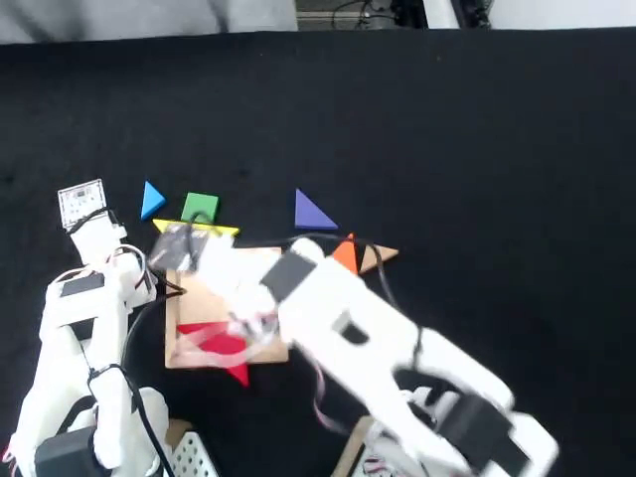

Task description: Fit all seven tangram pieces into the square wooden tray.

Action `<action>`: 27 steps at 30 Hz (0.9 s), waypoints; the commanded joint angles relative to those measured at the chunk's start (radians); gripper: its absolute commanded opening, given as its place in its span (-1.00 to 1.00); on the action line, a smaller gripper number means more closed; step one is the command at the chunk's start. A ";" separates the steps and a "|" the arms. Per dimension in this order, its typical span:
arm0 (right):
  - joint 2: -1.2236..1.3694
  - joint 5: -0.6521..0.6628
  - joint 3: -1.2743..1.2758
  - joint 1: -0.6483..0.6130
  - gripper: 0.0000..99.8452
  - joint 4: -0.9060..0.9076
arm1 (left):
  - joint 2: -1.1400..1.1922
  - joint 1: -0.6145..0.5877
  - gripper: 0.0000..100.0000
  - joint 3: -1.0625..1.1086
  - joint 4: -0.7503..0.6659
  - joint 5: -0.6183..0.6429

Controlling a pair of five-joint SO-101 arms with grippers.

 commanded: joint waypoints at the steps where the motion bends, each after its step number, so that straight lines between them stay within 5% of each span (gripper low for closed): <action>1: -0.147 -0.002 0.074 -0.219 -0.98 -0.011 | -0.029 -0.102 -0.70 -0.039 -0.006 0.015; 5: -0.171 -0.008 0.191 -0.288 -0.98 -0.114 | -0.029 -0.170 -0.70 -0.041 0.014 0.040; 14: -0.156 -0.046 0.320 -0.282 -0.98 -0.273 | -0.028 -0.536 -0.70 -0.036 0.141 -0.238; 27: -0.047 -0.089 0.335 -0.180 -0.98 -0.385 | -0.028 -0.533 -0.70 -0.018 0.147 -0.281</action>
